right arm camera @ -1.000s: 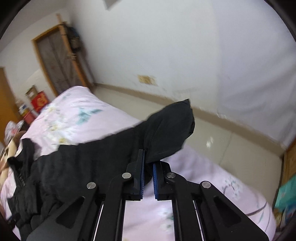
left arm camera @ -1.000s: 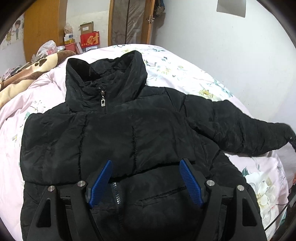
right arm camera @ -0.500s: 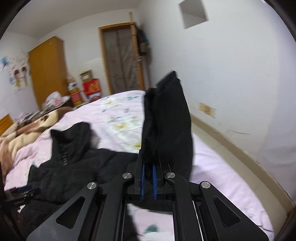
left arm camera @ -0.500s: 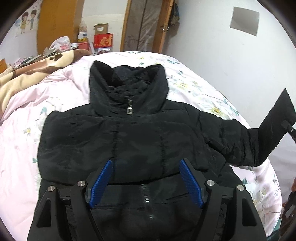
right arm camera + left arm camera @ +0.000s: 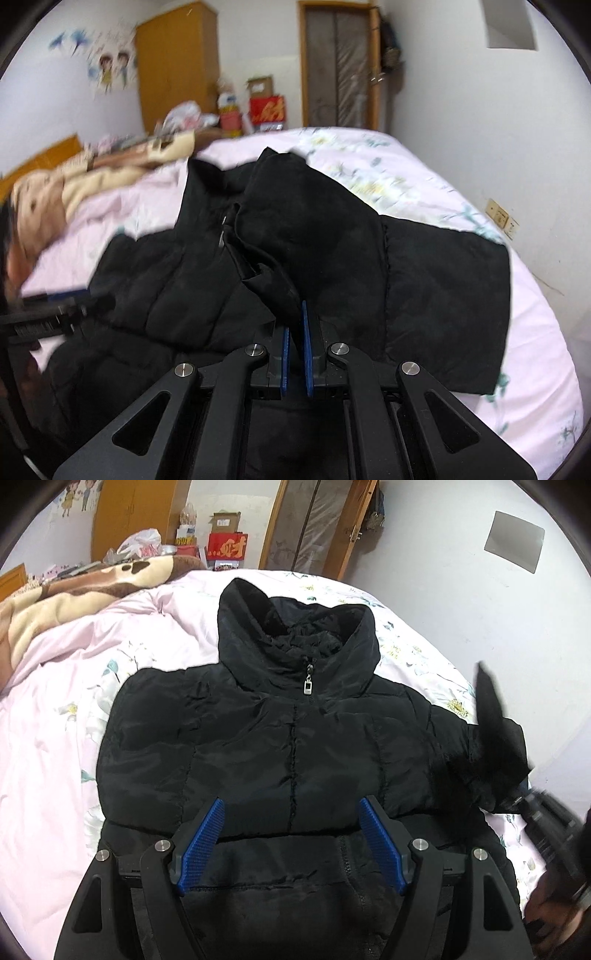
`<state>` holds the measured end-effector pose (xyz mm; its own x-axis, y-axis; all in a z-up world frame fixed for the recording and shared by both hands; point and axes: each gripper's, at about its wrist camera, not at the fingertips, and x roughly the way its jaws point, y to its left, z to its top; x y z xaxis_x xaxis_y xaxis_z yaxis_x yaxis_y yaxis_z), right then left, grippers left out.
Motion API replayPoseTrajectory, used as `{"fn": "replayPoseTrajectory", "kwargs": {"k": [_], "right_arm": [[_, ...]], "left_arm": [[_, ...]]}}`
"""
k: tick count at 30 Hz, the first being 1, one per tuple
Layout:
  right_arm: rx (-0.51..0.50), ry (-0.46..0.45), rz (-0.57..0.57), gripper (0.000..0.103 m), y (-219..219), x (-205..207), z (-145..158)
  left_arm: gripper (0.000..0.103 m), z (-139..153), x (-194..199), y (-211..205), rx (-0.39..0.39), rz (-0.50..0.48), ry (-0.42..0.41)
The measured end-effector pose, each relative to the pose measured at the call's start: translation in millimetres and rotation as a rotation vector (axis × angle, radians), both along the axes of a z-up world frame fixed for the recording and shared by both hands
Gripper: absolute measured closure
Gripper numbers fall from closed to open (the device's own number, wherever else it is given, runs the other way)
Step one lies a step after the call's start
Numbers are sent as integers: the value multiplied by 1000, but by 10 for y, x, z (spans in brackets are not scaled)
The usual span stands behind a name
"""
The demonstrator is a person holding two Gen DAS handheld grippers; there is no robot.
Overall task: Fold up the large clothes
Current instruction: 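Fold the held sleeve across the jacket front with the right tool and release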
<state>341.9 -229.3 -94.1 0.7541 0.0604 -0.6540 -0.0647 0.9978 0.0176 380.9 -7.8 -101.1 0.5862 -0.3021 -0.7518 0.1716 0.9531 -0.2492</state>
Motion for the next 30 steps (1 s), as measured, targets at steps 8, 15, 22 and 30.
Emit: {"fn": "replayPoseTrajectory", "kwargs": {"k": [8,15,22,30], "right_arm": [[-108,105,57,93,197,38,-393],[-152,47,30,47,77,-140,-284],[-260,4,-82,44,-230,-278,-81],[-276,18,-183,44,-595,-286,-63]], "left_arm": [[28,-175,261,-150,-72,-50,85],[28,-225,488,-640,-125,-125,127],[27,-348,652,-1132,-138,-185,191],[26,-485,708,-1589,-126,-203,239]]}}
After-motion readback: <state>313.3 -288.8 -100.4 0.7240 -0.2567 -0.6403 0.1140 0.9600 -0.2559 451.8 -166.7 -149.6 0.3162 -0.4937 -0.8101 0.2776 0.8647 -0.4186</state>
